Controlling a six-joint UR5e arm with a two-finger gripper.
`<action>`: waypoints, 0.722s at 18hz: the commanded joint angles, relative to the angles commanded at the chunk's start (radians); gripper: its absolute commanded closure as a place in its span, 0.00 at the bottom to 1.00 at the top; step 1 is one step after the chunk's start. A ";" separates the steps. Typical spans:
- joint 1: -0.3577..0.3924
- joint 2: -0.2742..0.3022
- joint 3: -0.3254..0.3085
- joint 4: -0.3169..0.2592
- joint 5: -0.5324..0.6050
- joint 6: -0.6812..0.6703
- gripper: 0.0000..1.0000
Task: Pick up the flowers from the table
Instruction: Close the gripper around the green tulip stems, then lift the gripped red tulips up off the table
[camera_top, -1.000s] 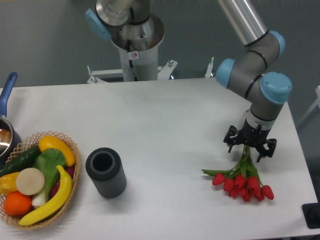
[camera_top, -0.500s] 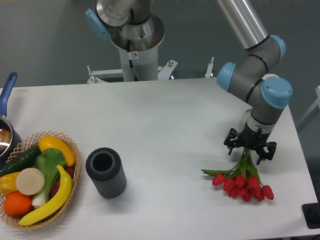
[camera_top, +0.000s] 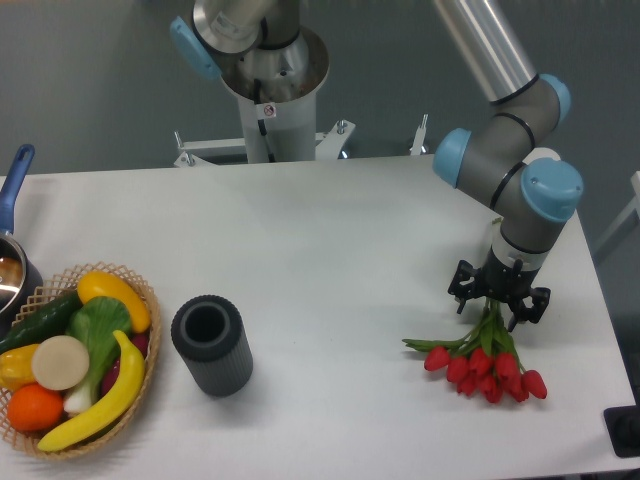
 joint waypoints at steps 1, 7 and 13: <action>0.000 0.002 0.000 -0.002 0.000 0.000 0.37; 0.002 0.000 0.005 -0.002 0.000 0.000 0.60; 0.005 0.009 0.020 -0.002 -0.005 -0.003 0.71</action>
